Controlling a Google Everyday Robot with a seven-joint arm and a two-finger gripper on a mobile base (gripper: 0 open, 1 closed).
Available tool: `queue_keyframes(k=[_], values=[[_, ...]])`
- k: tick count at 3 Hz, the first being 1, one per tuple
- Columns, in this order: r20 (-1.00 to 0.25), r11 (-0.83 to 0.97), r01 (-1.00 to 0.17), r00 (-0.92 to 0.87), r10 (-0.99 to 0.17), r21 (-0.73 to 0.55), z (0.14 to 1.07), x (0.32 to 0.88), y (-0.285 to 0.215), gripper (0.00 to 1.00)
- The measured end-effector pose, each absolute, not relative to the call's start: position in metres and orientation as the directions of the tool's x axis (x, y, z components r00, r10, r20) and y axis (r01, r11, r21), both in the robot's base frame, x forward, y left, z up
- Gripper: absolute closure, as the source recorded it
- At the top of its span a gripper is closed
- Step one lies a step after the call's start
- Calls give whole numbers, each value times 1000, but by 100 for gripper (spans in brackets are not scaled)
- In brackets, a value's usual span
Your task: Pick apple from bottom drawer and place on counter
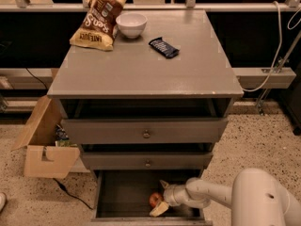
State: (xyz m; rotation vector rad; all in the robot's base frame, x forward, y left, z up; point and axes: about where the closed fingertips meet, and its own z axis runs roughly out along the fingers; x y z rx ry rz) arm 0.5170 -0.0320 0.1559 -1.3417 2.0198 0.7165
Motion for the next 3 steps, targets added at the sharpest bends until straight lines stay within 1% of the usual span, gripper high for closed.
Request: queue_keyframes(k=[1,2,3], values=[[-727,345,-932,-311,-612,108,146,518,-33,0],[-726,343,-933,-308,-615,105,138,520,-35,18],[-722,327,-940,-293,-626,98,130,520,-35,43]])
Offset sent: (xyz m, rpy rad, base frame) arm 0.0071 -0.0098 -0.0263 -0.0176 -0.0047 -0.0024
